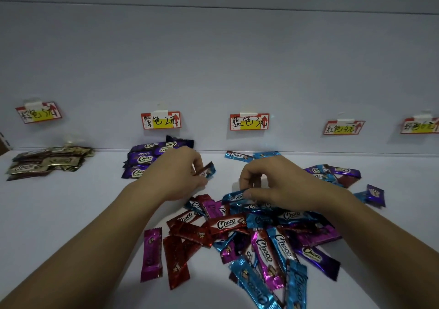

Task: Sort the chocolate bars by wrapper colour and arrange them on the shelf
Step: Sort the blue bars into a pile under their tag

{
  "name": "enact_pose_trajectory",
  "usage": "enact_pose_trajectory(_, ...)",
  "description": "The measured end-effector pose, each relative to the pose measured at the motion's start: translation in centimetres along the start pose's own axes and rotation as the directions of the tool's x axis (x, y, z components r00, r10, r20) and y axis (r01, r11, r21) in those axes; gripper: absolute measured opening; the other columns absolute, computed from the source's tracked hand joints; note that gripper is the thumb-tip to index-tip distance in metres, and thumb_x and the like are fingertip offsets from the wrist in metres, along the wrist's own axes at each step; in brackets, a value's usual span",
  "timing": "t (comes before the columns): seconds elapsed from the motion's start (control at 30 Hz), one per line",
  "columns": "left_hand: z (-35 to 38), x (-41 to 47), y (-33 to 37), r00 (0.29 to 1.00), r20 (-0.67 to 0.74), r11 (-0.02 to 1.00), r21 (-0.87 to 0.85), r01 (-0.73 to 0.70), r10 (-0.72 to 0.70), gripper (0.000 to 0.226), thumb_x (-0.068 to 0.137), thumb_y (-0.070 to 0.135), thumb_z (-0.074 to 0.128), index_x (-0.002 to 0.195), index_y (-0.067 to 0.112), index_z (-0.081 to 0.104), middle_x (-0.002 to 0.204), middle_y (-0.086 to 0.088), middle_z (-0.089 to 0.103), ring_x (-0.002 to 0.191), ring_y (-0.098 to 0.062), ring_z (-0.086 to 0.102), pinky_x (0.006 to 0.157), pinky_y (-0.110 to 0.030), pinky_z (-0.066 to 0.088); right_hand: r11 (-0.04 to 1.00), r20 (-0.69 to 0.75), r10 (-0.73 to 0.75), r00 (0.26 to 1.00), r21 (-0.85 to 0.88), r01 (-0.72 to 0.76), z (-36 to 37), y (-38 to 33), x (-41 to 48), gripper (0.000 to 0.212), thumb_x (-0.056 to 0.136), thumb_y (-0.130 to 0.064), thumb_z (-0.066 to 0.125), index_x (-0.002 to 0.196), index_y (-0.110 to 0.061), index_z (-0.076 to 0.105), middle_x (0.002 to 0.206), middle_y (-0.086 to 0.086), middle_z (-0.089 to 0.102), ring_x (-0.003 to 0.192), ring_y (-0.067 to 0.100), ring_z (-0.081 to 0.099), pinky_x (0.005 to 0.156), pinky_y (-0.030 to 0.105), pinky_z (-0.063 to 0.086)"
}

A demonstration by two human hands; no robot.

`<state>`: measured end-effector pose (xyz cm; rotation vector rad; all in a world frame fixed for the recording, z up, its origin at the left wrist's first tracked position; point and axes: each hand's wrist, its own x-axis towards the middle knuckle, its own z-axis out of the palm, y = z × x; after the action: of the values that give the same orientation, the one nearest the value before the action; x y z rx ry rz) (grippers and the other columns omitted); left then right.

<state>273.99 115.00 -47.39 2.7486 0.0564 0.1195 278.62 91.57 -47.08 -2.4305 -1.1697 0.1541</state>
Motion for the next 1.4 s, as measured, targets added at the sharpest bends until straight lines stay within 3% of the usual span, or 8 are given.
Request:
enact_pose_trajectory(0.17,0.5,0.5,-0.1,0.991,-0.115,0.996,-0.038,-0.075,0.070,0.015,0.098,0.026,0.064,0.092,0.018,0.074,0.073,0.001,0.070,0.065,-0.013,0.067,0.072,-0.041,0.058,0.992,-0.144,0.030,0.989,0.126,-0.012,-1.9,0.6,-0.6,0.012,0.088,-0.021,0.076,0.092,-0.029,0.069,0.081,-0.010,0.069,0.066,0.007,0.064,0.062,0.023,0.054)
enact_pose_trajectory(0.37,0.8,3.7,1.5,0.928,-0.201,0.940,0.200,-0.275,0.314,0.023,0.101,0.021,0.057,0.116,0.019,0.075,0.103,-0.005,0.066,0.091,-0.020,0.060,0.085,-0.034,0.049,0.967,-0.408,0.234,0.882,0.192,-0.167,-3.1,4.7,-0.1,0.013,0.083,-0.016,0.081,0.083,-0.027,0.075,0.078,-0.013,0.073,0.068,0.003,0.070,0.065,0.016,0.051)
enact_pose_trajectory(0.5,2.5,6.5,3.0,0.869,-0.249,0.898,0.224,-0.378,0.428,0.018,0.097,0.021,0.065,0.110,0.017,0.077,0.107,-0.002,0.065,0.092,-0.021,0.063,0.084,-0.035,0.053,0.953,-0.542,0.296,0.786,0.116,-0.280,-2.7,6.9,1.6,0.009,0.084,-0.016,0.081,0.086,-0.024,0.078,0.083,-0.012,0.070,0.072,-0.001,0.065,0.065,0.006,0.047)
enact_pose_trajectory(0.57,3.7,7.3,3.5,0.861,-0.230,0.882,0.259,-0.394,0.453,0.015,0.095,0.026,0.067,0.105,0.020,0.077,0.106,0.003,0.062,0.088,-0.020,0.062,0.078,-0.038,0.054,0.948,-0.564,0.282,0.776,0.038,-0.317,-2.4,7.3,2.7,0.008,0.086,-0.015,0.078,0.093,-0.019,0.079,0.089,-0.005,0.072,0.077,0.007,0.065,0.074,0.015,0.051)
enact_pose_trajectory(0.77,5.5,8.5,3.0,0.872,-0.203,0.870,0.326,-0.369,0.446,0.018,0.098,0.039,0.060,0.105,0.027,0.071,0.103,0.009,0.060,0.088,-0.016,0.059,0.070,-0.036,0.053,0.889,-0.388,0.264,0.883,-0.257,-0.379,-0.4,8.3,4.2,0.020,0.094,-0.022,0.066,0.109,-0.025,0.078,0.098,0.002,0.070,0.084,0.023,0.063,0.071,0.031,0.050)
enact_pose_trajectory(1.07,5.4,9.5,3.4,0.859,-0.137,0.842,0.324,-0.431,0.493,0.014,0.097,0.034,0.061,0.108,0.026,0.067,0.107,0.008,0.059,0.094,-0.016,0.058,0.076,-0.035,0.053,0.939,-0.268,0.176,0.947,-0.243,-0.243,0.2,7.8,3.6,0.017,0.094,-0.027,0.062,0.099,-0.025,0.077,0.095,-0.004,0.070,0.081,0.015,0.060,0.073,0.032,0.054)
enact_pose_trajectory(1.3,5.6,10.4,3.3,0.879,-0.142,0.850,0.361,-0.383,0.456,0.013,0.098,0.034,0.059,0.104,0.025,0.066,0.104,0.005,0.060,0.094,-0.019,0.058,0.069,-0.030,0.043,0.923,-0.264,0.189,0.946,-0.280,-0.263,0.2,8.4,3.8,0.021,0.095,-0.020,0.056,0.101,-0.025,0.076,0.088,-0.007,0.056,0.079,0.015,0.054,0.058,0.019,0.032)
enact_pose_trajectory(1.4,5.1,10.0,3.2,0.887,-0.132,0.861,0.338,-0.379,0.443,0.015,0.096,0.036,0.062,0.105,0.025,0.065,0.104,0.007,0.058,0.093,-0.018,0.057,0.072,-0.033,0.047,0.927,-0.249,0.189,0.950,-0.274,-0.256,0.2,8.4,3.6,0.022,0.096,-0.021,0.055,0.107,-0.026,0.074,0.093,-0.008,0.054,0.085,0.016,0.055,0.066,0.023,0.035)
